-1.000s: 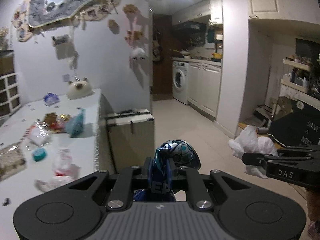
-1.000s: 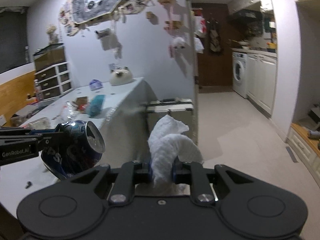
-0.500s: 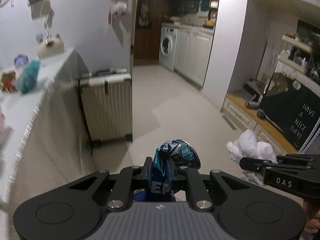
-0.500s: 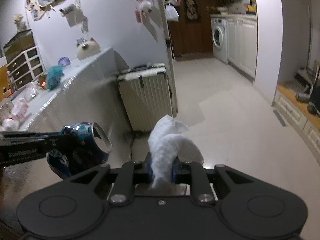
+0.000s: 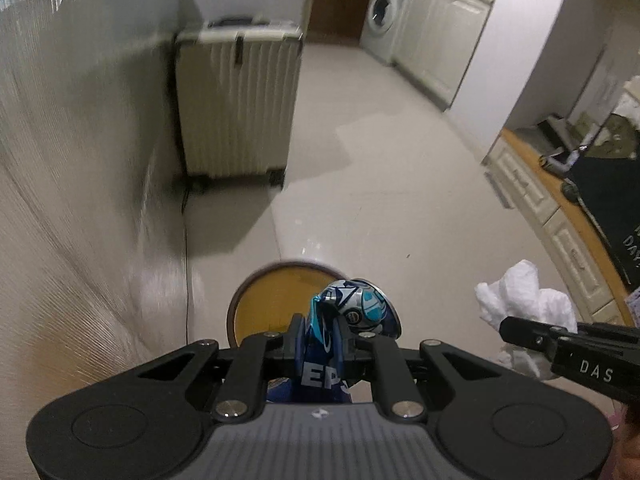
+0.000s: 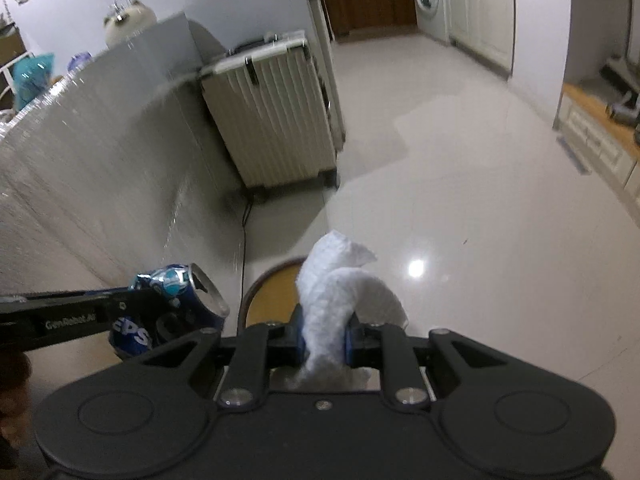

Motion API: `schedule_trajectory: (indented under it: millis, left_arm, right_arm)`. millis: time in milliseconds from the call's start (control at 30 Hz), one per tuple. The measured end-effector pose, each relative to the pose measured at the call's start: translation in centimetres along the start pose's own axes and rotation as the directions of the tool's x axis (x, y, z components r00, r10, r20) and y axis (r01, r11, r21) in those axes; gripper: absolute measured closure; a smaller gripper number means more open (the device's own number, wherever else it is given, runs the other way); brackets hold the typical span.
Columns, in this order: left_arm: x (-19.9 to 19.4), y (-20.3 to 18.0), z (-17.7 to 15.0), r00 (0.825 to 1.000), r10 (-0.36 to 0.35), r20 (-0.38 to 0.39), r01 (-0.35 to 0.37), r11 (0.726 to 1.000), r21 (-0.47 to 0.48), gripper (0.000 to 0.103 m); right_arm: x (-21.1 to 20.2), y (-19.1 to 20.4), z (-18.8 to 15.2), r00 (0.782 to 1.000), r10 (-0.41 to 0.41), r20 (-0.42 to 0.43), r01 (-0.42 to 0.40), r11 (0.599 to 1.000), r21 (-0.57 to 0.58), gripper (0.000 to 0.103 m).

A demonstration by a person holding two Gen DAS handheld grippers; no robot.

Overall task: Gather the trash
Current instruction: 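Carry the can in left tool and tissue in right tool to the wastebasket, then open left tool dropping the can while right tool releases the tissue into the wastebasket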

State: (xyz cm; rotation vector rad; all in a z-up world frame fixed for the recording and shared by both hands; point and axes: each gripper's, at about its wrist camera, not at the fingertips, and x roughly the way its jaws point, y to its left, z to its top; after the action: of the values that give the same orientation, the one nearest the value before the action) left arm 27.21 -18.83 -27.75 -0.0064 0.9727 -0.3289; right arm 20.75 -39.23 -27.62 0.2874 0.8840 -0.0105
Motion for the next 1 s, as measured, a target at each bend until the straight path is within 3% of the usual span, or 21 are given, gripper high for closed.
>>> schedule_trajectory:
  millis: [267,533,1000]
  left_arm:
    - [8.0,2.8,-0.5,0.998,0.02,-0.063,-0.025,0.997,-0.07,0.087]
    - [14.9,4.9,-0.6,0.994,0.026,-0.104,-0.04,0.99,-0.135,0.087]
    - [22.3,6.2,-0.6,0.99,0.008,-0.139,-0.033,0.984,-0.178,0.087]
  right_arm:
    - [9.6,0.0,-1.2,0.994,0.063,-0.089,-0.056,0.995,0.084,0.085]
    - [17.6,-0.6,-2.3,0.985,0.073,-0.157,-0.045,0.984,0.174,0.085]
    - [25.6,-2.3,-2.0,0.977,0.084,-0.196,-0.035,0.97,0.241,0.084]
